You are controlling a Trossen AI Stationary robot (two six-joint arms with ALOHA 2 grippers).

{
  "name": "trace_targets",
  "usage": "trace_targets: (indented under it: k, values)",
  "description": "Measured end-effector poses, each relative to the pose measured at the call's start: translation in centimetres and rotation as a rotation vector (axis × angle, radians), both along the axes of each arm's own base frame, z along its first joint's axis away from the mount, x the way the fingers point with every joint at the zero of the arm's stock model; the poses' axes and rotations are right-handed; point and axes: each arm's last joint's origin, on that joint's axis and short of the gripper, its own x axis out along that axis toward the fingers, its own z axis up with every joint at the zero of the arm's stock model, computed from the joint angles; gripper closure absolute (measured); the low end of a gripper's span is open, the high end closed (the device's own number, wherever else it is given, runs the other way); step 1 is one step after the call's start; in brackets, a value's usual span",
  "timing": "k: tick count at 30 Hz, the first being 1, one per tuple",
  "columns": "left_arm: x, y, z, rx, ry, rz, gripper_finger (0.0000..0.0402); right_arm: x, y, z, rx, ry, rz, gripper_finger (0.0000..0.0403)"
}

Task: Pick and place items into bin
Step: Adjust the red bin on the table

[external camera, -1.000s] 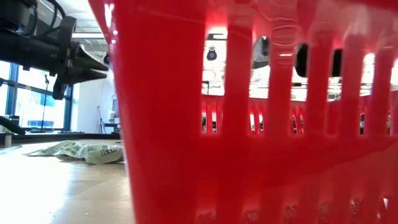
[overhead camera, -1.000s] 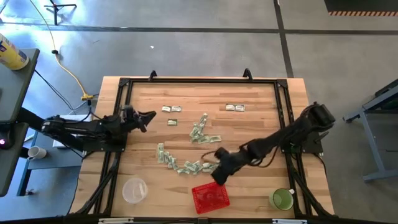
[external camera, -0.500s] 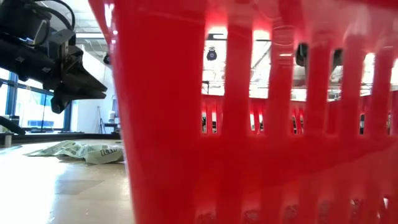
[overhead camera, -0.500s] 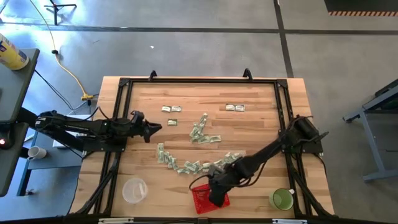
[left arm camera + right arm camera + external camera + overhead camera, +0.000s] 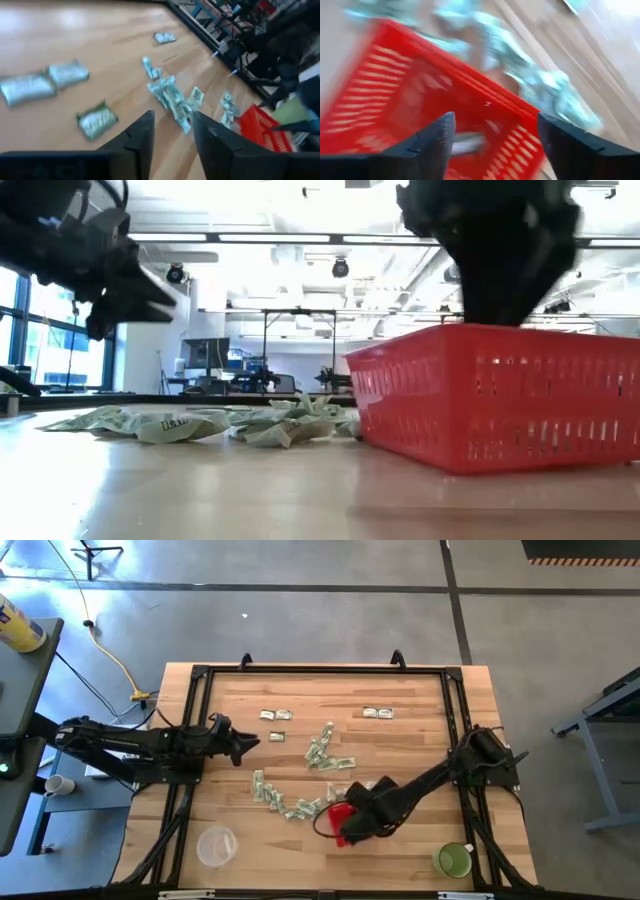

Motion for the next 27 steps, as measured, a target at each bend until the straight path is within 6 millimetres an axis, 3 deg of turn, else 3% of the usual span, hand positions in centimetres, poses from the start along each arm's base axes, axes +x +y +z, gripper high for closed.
trace_targets:
  k: [4,9,19,27]
  values:
    - [0.9,0.1,1.8,0.115,0.047,0.005,0.0191,0.4,0.6,0.8,-0.005,-0.012,0.172,0.0102]
    - [2.9,0.2,2.7,0.163,0.13,-0.022,0.0181,-0.7,1.4,0.7,-0.054,0.037,0.23,0.0107]
    - [7.1,2.3,2.3,0.073,0.191,-0.091,0.0213,-0.6,2.8,-1.4,0.085,-0.067,0.21,0.0168]
    - [8.2,2.5,3.0,0.172,0.214,-0.158,0.0223,-0.1,4.1,-1.2,0.229,-0.123,0.241,0.0222]
